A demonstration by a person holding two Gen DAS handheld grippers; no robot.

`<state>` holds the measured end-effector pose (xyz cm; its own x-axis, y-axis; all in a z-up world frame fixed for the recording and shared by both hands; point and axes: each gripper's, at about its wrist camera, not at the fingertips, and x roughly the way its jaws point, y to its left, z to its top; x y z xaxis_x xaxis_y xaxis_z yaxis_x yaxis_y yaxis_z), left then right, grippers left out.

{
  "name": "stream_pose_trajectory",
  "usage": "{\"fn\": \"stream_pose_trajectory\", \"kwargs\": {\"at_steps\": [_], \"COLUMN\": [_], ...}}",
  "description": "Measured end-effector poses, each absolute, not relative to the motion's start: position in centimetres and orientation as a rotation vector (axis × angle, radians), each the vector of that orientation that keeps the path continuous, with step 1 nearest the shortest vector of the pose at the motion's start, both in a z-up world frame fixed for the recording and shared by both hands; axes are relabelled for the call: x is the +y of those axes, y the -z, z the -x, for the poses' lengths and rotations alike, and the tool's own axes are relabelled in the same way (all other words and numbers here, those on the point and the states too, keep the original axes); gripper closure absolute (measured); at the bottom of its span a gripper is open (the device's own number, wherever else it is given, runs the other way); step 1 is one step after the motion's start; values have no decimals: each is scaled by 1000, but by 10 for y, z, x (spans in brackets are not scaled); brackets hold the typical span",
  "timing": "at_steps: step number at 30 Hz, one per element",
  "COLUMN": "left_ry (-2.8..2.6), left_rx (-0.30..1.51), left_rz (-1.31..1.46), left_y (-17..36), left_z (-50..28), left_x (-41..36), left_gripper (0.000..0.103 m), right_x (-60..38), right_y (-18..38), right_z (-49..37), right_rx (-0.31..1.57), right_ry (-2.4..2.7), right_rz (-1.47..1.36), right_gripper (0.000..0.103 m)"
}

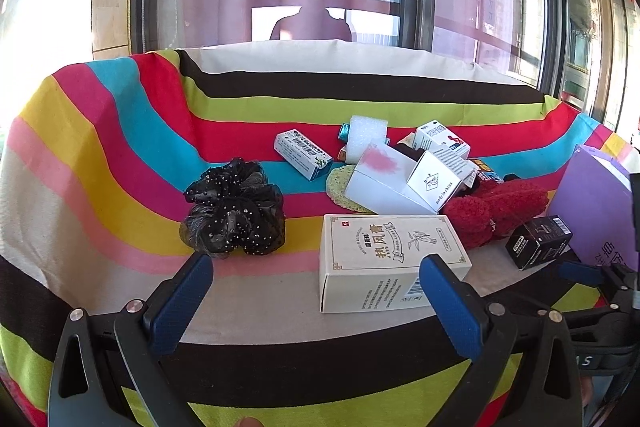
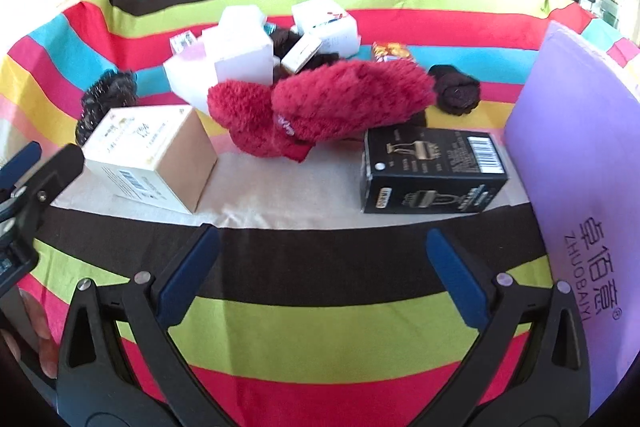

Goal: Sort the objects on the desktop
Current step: 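Approach the black product box with the right gripper and close on it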

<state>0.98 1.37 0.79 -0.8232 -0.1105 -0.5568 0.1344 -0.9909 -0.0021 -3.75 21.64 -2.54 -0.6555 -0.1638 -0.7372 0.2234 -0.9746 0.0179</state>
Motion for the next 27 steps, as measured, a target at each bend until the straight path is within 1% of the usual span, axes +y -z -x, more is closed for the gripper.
{"fn": "stream_pose_trajectory", "kwargs": {"at_steps": [7, 13, 18, 21, 25, 27], "left_ry": [2880, 2879, 2897, 2923, 2951, 2956], "left_rx": [40, 31, 27, -15, -66, -71], "left_rz": [-878, -882, -897, -908, -912, -920], "left_y": [-7, -8, -7, -6, -6, -6], "left_z": [-8, -9, -6, -5, -6, -5], "left_x": [16, 17, 19, 27, 41, 45], "left_gripper": [0, 0, 0, 0, 0, 0], "right_x": [254, 259, 253, 252, 255, 255], "right_y": [14, 13, 16, 19, 20, 21], "right_z": [43, 62, 73, 78, 79, 80], "right_rx": [62, 108, 187, 183, 169, 162], "right_ry": [2763, 2763, 2804, 2788, 2789, 2784], "right_rz": [-1119, -1142, -1129, -1168, -1174, -1188], "right_gripper": [0, 0, 0, 0, 3, 9]}}
